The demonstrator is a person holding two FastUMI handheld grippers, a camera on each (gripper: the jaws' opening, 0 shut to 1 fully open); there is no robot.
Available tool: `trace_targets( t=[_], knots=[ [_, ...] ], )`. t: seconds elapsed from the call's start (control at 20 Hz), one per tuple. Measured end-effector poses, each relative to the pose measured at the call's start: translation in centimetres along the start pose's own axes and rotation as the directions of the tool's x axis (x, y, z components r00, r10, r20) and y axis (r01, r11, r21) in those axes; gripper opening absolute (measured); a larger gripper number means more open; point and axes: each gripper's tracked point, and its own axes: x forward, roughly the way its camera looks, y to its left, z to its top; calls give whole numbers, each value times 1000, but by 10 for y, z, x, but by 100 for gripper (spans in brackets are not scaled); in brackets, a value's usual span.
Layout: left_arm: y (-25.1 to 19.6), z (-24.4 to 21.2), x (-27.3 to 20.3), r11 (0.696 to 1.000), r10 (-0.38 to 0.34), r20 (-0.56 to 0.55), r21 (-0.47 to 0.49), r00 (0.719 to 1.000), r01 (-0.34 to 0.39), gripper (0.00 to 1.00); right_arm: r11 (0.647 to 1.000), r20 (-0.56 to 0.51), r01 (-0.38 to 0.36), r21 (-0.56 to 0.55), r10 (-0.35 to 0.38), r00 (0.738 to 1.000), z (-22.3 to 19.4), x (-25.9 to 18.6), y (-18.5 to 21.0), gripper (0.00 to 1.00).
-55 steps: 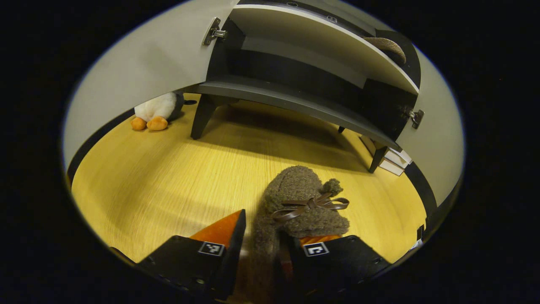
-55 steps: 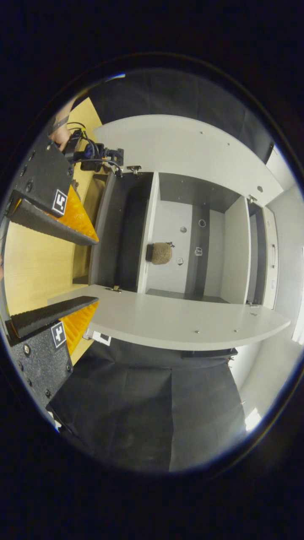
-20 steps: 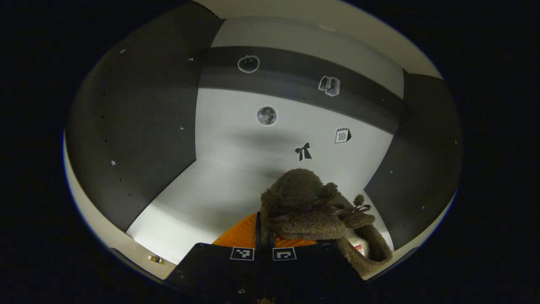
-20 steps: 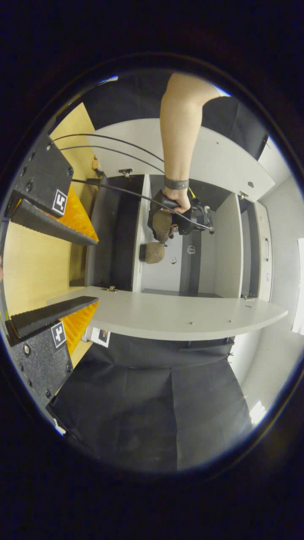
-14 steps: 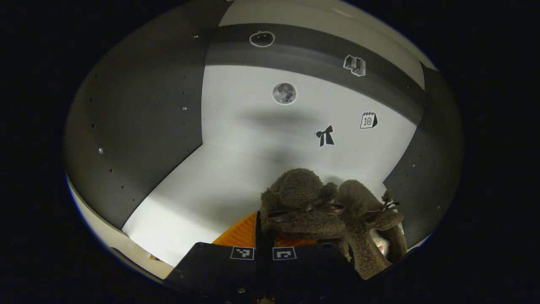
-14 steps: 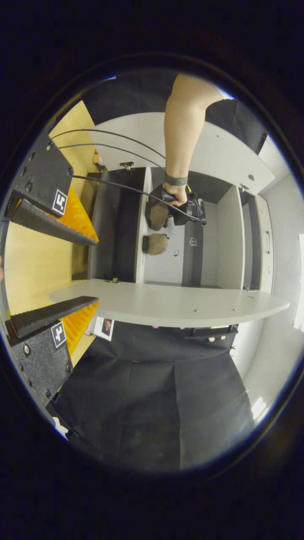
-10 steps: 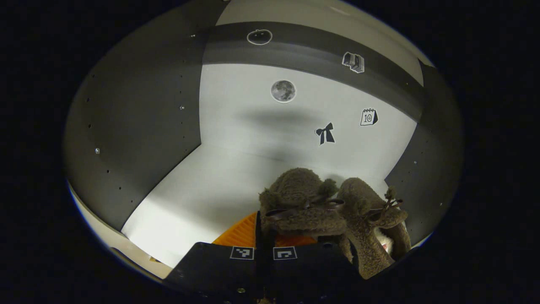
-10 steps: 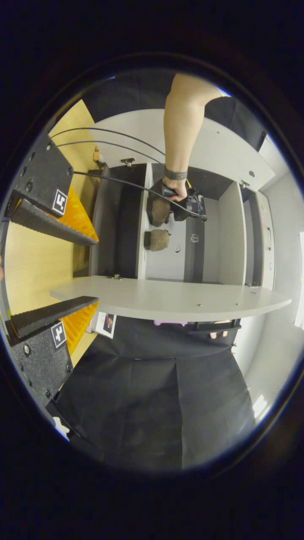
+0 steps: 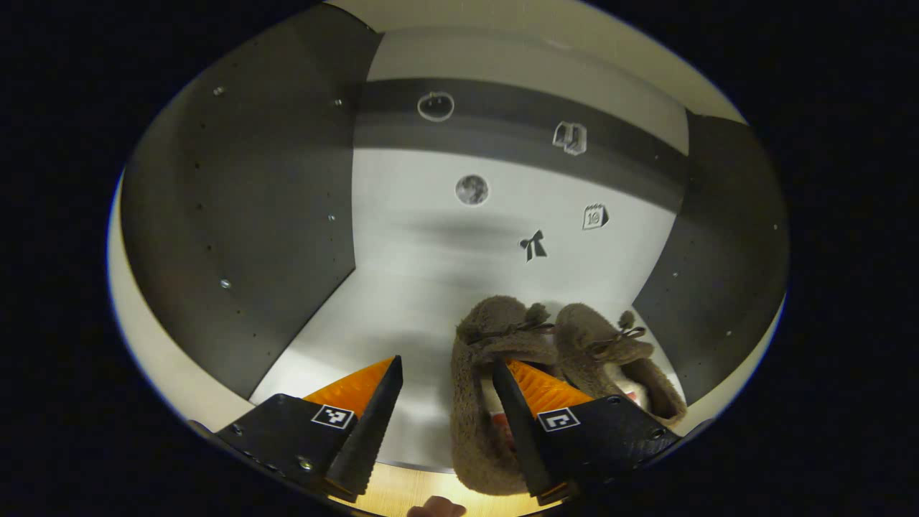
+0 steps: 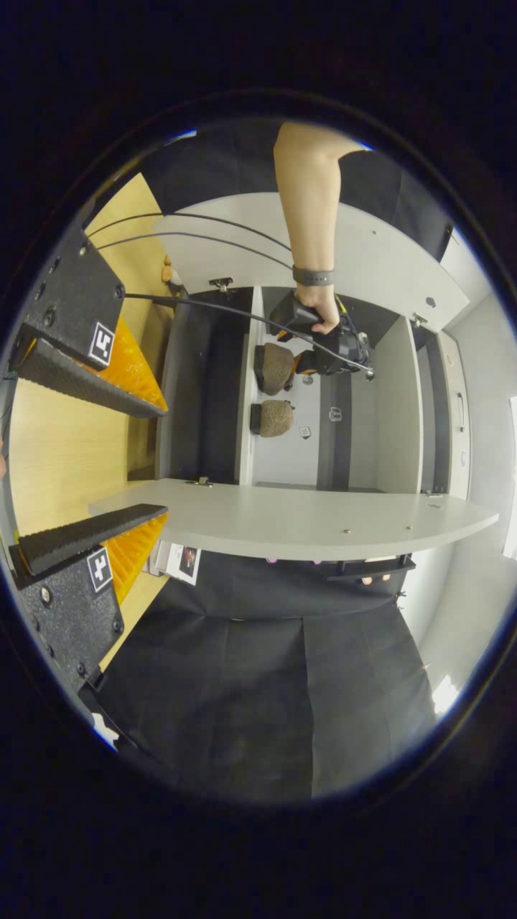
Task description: Grab one shoe with the right hand and put it into the shoe cabinet, grab the other shoe with the left hand and put it into the shoe cabinet; then close the right door with the right hand and the left door with the left hand.
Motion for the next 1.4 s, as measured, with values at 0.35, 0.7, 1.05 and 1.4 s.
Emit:
trace_targets(
  t=[0.35, 0.7, 1.05, 1.4],
  knots=[
    [-16, 22, -136, 979, -179, 390, 158, 903, 126, 81, 999, -2, -31, 17, 31, 1000, 1, 2, 8, 78],
    [4, -75, -222, 980, -177, 457, 167, 872, 111, 93, 999, 21, -50, 19, 50, 999, 9, 3, 12, 77],
    [22, -166, -267, 989, -119, 469, 129, 875, 65, 93, 997, 38, -66, 26, 65, 997, 11, -1, 24, 77],
    [25, -232, -285, 991, -116, 395, 112, 911, 77, 94, 995, -2, -91, 27, 91, 996, -9, -5, 40, 81]
  ],
)
